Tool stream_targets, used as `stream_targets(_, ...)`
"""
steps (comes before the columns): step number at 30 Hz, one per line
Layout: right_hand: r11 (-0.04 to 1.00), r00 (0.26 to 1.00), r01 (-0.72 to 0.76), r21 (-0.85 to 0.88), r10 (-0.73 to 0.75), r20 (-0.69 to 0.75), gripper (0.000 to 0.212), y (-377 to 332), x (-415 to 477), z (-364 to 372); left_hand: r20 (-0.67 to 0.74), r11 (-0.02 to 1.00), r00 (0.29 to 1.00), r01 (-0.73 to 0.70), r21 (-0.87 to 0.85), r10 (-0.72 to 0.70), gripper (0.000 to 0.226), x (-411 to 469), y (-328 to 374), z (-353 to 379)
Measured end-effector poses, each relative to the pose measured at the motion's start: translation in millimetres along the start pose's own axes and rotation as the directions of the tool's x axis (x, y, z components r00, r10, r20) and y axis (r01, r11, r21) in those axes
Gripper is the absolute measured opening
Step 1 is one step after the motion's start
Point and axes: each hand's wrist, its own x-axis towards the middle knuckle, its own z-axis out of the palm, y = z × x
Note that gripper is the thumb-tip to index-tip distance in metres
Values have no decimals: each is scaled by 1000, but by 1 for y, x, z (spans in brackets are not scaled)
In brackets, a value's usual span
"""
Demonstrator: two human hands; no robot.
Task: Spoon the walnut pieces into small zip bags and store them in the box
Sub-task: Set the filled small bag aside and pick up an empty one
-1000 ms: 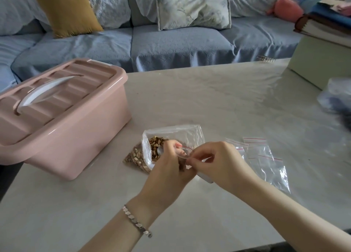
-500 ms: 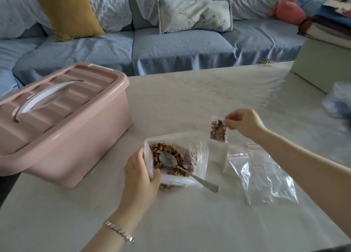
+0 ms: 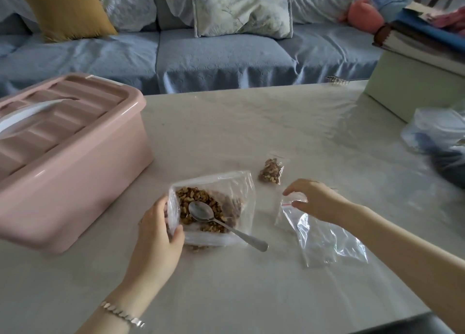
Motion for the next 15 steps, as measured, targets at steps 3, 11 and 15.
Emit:
stream_targets(3, 997, 991, -25, -71, 34, 131, 44, 6, -2, 5, -10, 1000, 1000, -7, -5, 7, 55, 0, 3, -1)
stream_targets(11, 997, 992, -56, -46, 61, 109, 18, 2, -3, 1, 13, 999, 1000, -6, 35, 6, 56, -2, 10, -8)
stream_targets(15, 982, 996, -60, 179, 71, -56, 23, -29, -23, -28, -120, 939, 966, -186, 290, 229, 58, -5, 26, -10)
